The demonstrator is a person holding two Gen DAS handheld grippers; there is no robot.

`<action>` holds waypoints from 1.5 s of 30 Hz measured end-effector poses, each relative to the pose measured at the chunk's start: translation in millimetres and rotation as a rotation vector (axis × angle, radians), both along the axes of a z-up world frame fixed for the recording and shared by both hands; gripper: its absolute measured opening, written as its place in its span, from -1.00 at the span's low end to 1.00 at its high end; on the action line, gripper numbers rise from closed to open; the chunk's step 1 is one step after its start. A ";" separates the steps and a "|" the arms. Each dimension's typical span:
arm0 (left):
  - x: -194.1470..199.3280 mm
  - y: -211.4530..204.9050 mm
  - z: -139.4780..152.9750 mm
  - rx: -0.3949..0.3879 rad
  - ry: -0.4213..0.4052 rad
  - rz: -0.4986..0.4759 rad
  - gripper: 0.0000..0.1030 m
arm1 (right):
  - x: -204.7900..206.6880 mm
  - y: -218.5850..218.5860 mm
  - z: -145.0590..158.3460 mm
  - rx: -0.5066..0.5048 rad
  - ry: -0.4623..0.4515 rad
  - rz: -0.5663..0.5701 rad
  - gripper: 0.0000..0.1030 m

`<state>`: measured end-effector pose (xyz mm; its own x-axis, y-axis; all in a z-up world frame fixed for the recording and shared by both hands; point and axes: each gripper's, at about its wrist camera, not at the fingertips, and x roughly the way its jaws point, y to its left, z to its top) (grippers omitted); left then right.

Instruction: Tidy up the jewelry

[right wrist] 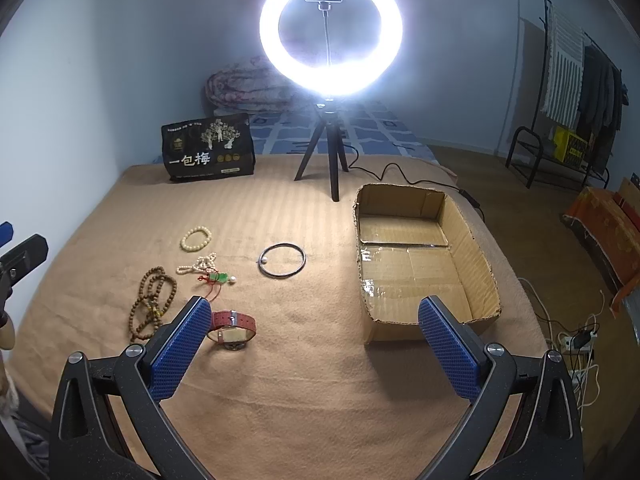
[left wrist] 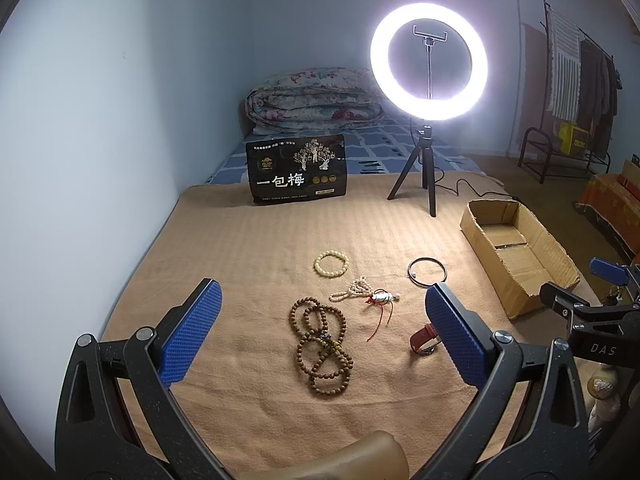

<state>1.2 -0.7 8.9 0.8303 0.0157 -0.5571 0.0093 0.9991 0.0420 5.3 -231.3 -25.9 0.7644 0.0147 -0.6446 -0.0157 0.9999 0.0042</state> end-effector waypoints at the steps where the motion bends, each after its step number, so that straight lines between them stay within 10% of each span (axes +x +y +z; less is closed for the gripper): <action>1: 0.4 -0.4 0.3 0.000 0.001 0.000 1.00 | -0.1 0.0 0.0 -0.001 0.000 -0.001 0.99; 45: 13.2 15.1 -20.9 -0.007 0.089 0.026 1.00 | 9.7 9.9 -7.9 0.033 0.061 0.036 0.99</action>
